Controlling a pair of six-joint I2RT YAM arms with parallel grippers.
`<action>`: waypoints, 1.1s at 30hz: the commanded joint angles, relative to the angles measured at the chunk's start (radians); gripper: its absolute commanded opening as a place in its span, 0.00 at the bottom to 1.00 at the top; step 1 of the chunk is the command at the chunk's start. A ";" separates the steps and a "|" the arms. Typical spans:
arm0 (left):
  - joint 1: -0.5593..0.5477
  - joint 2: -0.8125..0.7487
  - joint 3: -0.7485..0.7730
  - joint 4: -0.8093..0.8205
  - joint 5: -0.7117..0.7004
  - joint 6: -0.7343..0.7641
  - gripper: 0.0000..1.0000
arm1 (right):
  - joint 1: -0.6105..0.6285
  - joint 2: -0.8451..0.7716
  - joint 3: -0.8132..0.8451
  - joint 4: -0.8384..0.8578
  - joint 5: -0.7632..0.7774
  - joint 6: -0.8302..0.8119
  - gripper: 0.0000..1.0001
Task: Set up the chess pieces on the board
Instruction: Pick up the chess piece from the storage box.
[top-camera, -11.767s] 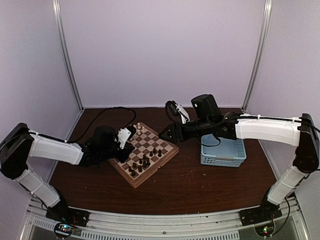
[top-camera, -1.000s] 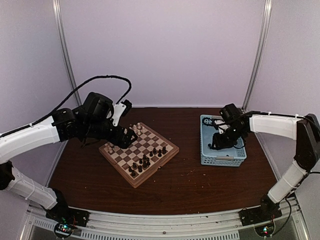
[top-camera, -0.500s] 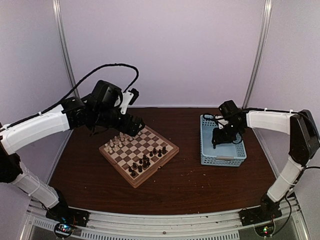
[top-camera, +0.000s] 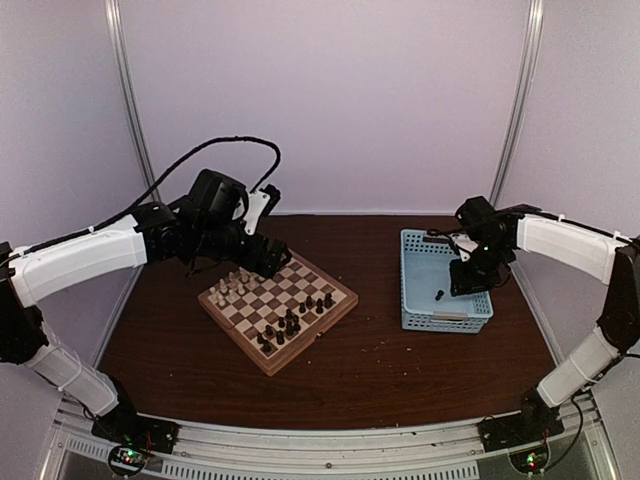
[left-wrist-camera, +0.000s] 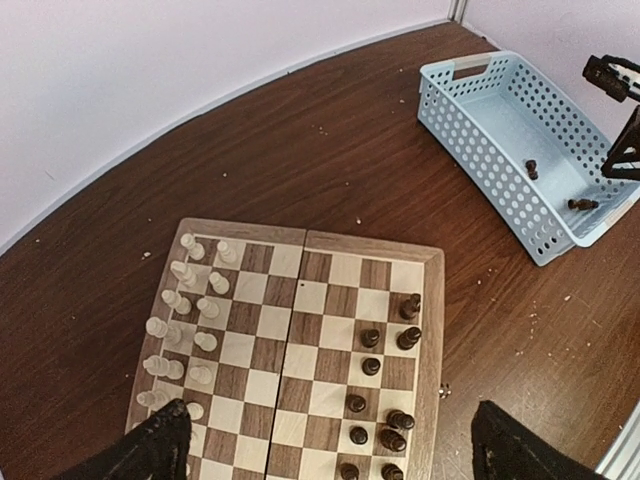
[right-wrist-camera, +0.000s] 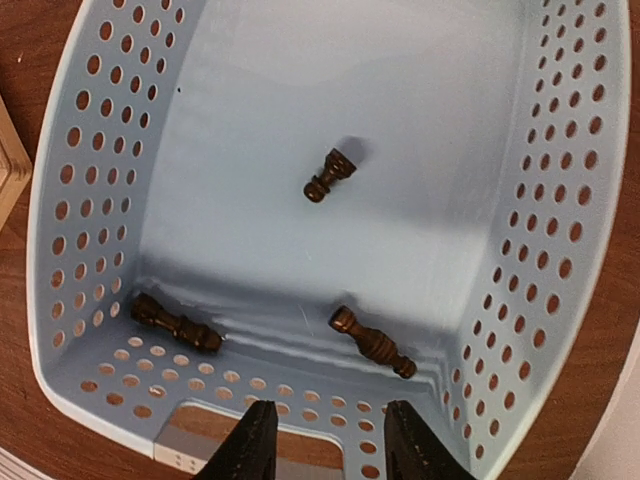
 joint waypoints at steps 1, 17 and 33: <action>0.005 -0.012 0.074 0.010 0.058 -0.006 0.98 | -0.009 -0.036 -0.004 -0.104 0.048 -0.048 0.40; 0.005 -0.091 0.069 -0.129 0.142 0.040 0.98 | -0.009 0.261 0.096 -0.162 0.176 -0.214 0.46; 0.005 -0.032 0.131 -0.136 0.105 0.064 0.98 | -0.009 0.383 0.163 -0.073 0.042 -0.186 0.38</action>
